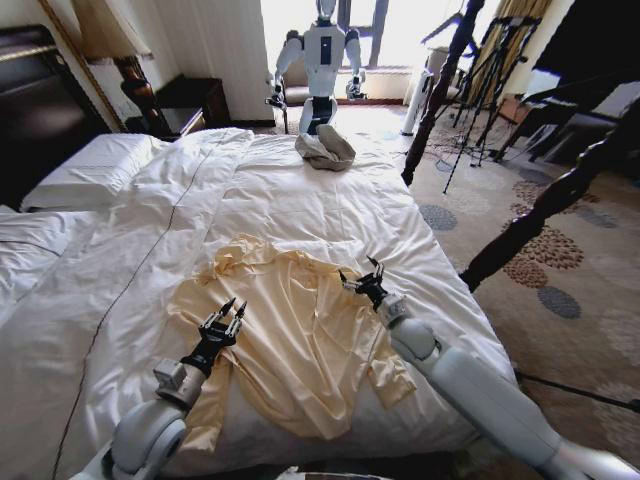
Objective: Pick up the clothes from the bed and hang them on the clothes hanger.
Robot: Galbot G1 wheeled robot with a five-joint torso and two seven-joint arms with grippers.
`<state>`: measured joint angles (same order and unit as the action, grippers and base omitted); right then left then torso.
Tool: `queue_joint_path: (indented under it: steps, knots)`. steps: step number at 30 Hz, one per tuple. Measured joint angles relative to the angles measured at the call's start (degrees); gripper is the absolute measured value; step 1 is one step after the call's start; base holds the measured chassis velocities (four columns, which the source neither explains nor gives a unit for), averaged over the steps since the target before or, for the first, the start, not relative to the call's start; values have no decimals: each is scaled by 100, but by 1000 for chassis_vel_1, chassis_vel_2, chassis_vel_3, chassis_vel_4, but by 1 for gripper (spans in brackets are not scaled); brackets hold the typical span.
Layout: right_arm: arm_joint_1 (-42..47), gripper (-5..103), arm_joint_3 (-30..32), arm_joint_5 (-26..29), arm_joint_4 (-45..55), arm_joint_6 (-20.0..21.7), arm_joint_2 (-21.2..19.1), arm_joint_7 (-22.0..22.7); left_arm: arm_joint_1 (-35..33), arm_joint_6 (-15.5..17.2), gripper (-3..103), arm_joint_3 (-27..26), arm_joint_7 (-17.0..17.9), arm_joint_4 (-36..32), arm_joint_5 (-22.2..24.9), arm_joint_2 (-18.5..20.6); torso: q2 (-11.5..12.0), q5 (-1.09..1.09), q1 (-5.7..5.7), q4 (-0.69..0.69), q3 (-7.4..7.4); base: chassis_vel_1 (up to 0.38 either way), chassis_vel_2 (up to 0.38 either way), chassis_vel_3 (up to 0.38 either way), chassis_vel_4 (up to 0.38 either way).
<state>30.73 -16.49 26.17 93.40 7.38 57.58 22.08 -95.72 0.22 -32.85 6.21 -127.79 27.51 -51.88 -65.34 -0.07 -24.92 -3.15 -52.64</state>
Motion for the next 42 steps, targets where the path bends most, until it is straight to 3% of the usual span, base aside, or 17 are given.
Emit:
queue_joint_path:
  steps: [3,7,13,20,21,26,28,32,35,37,39,42]
  knots:
    - [-768,100,-455,339,-874,-2,627,-108,68,28,31,76,10,5,4,-64,0,2,0,8,0,0,0,0,0]
    - [-995,100,-784,432,-1162,61,896,-449,66,38,31,28,18,-5,20,-87,0,2,0,5,0,0,0,0,0]
    - [-926,100,-1094,408,-1146,405,917,-707,49,22,31,-82,30,-3,65,-84,0,4,2,1,1,0,0,0,0]
    - [-919,101,-1182,238,-1368,508,1017,-783,50,11,31,-71,32,-4,67,-116,0,3,2,2,1,0,0,0,0]
    - [-966,96,-1181,221,-1508,508,1088,-803,52,10,31,-64,32,-6,66,-118,0,3,2,3,1,0,0,0,0]
    - [-1058,91,-1159,196,-1767,523,1231,-861,73,10,31,-62,37,-10,69,-117,0,4,1,3,1,0,0,0,0]
    - [-1094,75,-1129,260,-1844,539,1266,-906,94,9,31,-79,57,-5,91,-109,0,4,1,3,2,0,0,0,0]
    - [-1098,63,-1121,320,-1869,548,1260,-910,140,6,31,-88,90,31,116,-102,0,4,2,3,1,0,0,0,0]
    - [-1085,47,-1119,318,-1959,443,1255,-933,212,6,32,-68,120,46,154,-96,0,5,1,3,1,0,0,0,0]
    - [-1082,47,-1119,314,-1979,421,1255,-956,227,7,32,-58,129,50,158,-94,0,5,1,3,2,0,0,0,0]
    - [-1077,31,-1115,332,-2014,408,1267,-975,248,11,39,-41,151,59,167,-91,0,5,1,3,1,0,0,0,0]
    - [-1081,25,-1101,340,-2034,408,1290,-978,249,11,44,-39,164,66,169,-88,-1,5,2,3,2,0,0,0,0]
